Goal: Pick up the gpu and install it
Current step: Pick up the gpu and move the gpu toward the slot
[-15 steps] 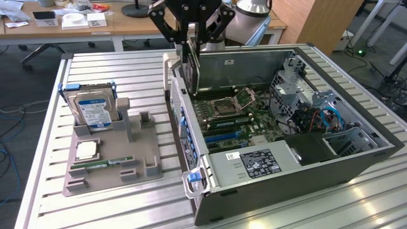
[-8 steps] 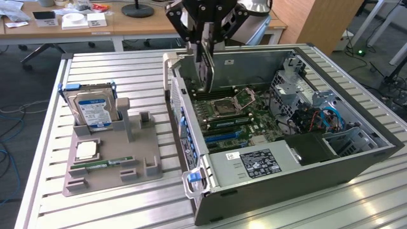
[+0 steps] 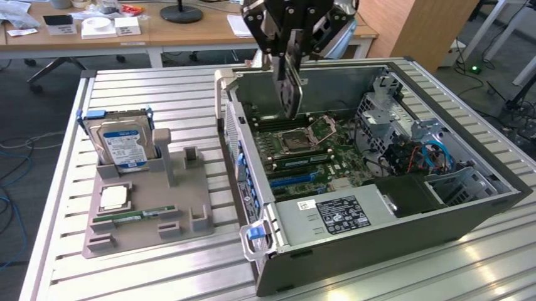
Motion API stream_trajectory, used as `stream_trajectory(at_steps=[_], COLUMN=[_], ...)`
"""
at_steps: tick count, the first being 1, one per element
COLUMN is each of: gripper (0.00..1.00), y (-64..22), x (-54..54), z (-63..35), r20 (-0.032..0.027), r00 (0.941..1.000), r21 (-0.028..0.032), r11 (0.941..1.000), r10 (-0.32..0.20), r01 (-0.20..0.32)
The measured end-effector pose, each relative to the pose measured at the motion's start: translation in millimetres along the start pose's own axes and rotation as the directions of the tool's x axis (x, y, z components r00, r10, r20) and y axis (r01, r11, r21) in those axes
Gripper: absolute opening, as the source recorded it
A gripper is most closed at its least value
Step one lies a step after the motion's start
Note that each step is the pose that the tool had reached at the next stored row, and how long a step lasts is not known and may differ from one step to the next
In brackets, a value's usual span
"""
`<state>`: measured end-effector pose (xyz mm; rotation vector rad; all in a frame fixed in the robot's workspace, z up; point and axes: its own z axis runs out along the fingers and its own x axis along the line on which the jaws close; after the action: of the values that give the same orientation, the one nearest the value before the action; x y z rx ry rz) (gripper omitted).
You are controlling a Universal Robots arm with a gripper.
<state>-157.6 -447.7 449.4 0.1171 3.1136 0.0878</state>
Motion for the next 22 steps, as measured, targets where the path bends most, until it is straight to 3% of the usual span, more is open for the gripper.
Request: stream_trajectory(at_steps=[22], gripper=[0.27], y=[5.6], x=[-76.1], z=[2.1], r20=[-0.0001], r00=[1.0000], r21=[0.0001], r11=[1.0000], r10=[0.000], r01=[0.000])
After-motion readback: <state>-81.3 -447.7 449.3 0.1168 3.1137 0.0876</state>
